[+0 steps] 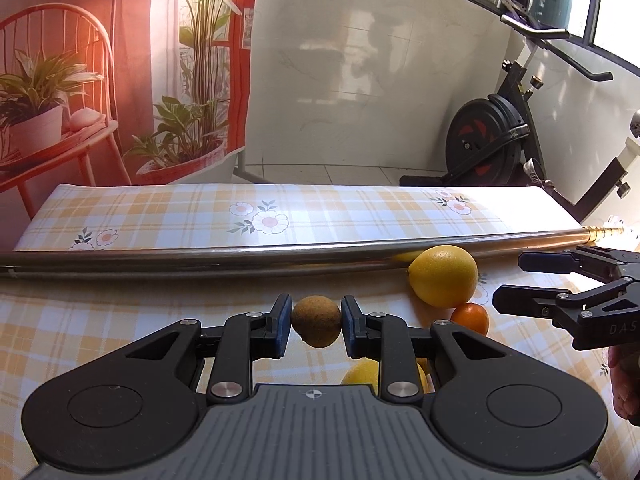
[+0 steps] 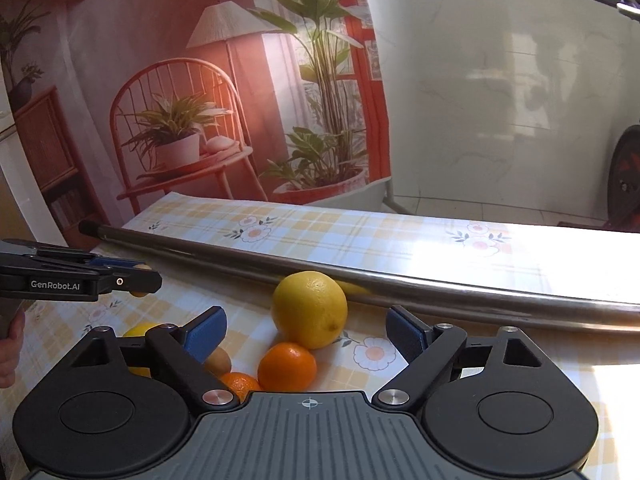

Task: Organize fruits
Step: 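Grasp the large yellow grapefruit with the right tool while left tool holds the kiwi, then carry kiwi into the plate and open left tool while right tool carries grapefruit, then lower the grapefruit into the white plate and open the right tool, then move left tool to a tangerine on the table and close on it, then lift the tangerine with left tool while right tool grasps the green apple, then carry tangerine into the plate and open left tool while right tool carries apple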

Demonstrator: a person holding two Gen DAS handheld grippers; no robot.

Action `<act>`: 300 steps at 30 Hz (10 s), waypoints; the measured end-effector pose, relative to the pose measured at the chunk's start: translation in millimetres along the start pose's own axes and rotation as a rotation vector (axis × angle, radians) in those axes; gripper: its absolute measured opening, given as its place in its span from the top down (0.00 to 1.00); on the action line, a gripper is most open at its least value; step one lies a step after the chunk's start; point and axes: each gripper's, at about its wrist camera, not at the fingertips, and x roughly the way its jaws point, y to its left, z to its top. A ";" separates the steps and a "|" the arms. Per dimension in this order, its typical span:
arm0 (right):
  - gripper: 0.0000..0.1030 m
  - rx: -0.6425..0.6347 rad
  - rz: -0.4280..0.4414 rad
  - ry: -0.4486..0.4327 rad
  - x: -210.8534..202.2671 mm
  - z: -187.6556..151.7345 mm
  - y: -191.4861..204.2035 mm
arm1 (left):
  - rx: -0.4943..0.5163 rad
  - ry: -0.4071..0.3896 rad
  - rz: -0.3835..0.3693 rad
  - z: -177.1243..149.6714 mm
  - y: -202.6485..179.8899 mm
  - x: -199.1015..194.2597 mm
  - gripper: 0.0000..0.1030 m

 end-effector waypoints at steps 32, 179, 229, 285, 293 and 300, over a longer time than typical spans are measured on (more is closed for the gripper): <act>0.50 0.061 0.027 0.013 3.4 10.6 4.0 | -0.006 -0.028 -0.003 -25.1 -12.5 -50.8 0.73; 0.49 0.030 -0.115 -0.026 -107.0 -74.4 60.8 | -0.176 0.093 0.090 -88.5 -14.1 -89.4 0.28; 0.49 0.240 -0.095 -0.067 -95.3 -89.0 -3.4 | -0.302 0.259 -0.179 -39.5 -42.1 24.5 0.62; 0.58 0.175 0.055 0.110 -35.1 -69.3 33.4 | -0.255 0.141 -0.190 -44.3 -39.0 -21.7 0.74; 0.58 0.202 0.021 0.079 -45.1 -75.8 18.5 | -0.243 0.185 -0.146 -38.2 -47.5 3.1 0.70; 0.58 0.217 0.007 0.062 -50.7 -79.9 8.7 | -0.223 0.176 -0.131 -31.6 -57.7 13.0 0.60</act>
